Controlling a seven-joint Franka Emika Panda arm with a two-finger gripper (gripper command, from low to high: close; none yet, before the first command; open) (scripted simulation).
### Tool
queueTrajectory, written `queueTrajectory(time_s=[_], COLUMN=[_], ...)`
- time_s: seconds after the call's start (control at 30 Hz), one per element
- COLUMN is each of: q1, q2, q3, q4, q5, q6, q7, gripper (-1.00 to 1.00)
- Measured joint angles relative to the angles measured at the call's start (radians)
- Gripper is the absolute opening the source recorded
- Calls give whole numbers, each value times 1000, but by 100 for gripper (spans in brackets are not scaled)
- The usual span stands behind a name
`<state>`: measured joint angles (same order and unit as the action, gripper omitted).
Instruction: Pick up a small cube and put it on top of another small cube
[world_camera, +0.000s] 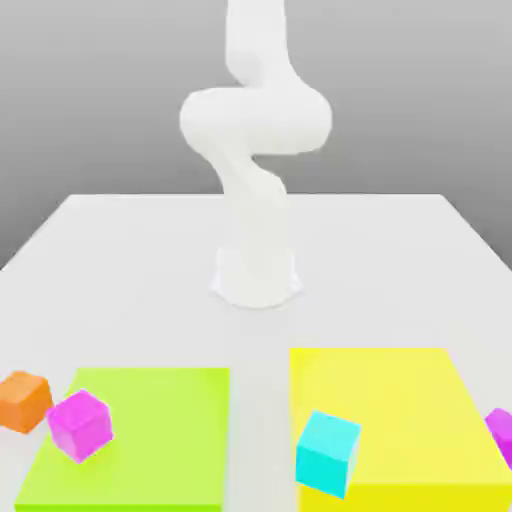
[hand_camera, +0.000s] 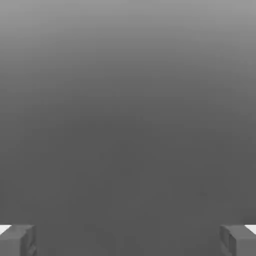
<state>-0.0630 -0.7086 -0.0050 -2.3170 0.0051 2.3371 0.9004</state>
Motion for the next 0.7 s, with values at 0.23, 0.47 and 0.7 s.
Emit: queueTrajectory(time_s=[0.23, 0.47, 0.7], q1=[-169, -303, -447], q2=[260, 513, 768], q3=[-23, -76, -140], q4=[-48, -96, -143], q5=[6, 5, 39], q6=[106, 209, 311], q7=[292, 581, 846], gripper=[0, 0, 0])
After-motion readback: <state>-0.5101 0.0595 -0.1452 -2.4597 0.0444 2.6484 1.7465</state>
